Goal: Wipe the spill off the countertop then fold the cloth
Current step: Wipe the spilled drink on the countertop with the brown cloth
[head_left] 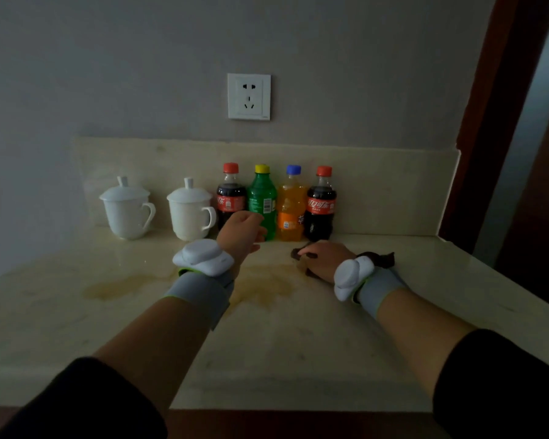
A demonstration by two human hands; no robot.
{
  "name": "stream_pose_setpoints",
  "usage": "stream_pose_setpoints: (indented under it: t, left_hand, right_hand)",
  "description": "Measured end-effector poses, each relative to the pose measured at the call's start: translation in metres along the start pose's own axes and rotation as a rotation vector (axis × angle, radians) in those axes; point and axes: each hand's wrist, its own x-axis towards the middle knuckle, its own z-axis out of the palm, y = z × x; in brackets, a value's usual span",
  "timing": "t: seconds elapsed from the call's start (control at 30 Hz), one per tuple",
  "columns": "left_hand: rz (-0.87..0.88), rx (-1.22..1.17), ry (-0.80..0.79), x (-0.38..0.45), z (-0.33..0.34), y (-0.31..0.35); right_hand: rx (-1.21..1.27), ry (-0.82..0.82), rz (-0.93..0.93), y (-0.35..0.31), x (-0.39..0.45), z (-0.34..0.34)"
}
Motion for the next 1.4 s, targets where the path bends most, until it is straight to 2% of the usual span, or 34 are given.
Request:
stream_pose_setpoints:
  t: [0.2,0.5,0.6,0.73,0.9,1.2,1.4]
  left_hand:
    - [-0.016,0.005,0.013,-0.007,0.017,0.007]
    - [0.008,0.07,0.042,-0.018,0.011,0.009]
    - [0.009,0.075,0.081,-0.017,-0.002,0.006]
    - [-0.016,0.098,0.138,-0.016,-0.015,-0.004]
    - [-0.029,0.092,0.135,-0.018,-0.022,-0.007]
    - [-0.05,0.122,0.133,-0.023,-0.032,0.009]
    - [-0.023,0.137,0.128,-0.03,-0.039,0.005]
  right_hand:
    - [-0.015,-0.02,-0.132,-0.009,-0.026,0.001]
    - [0.131,-0.023,-0.323,-0.007,-0.069,0.02]
    - [0.129,-0.051,-0.293,-0.011,-0.054,0.012]
    - [-0.007,-0.048,-0.229,-0.029,-0.021,0.003]
    - [-0.096,0.003,-0.18,-0.039,-0.014,0.007]
    - [0.119,0.044,-0.269,-0.038,-0.056,0.022]
    - [0.046,-0.033,-0.179,-0.042,-0.024,0.005]
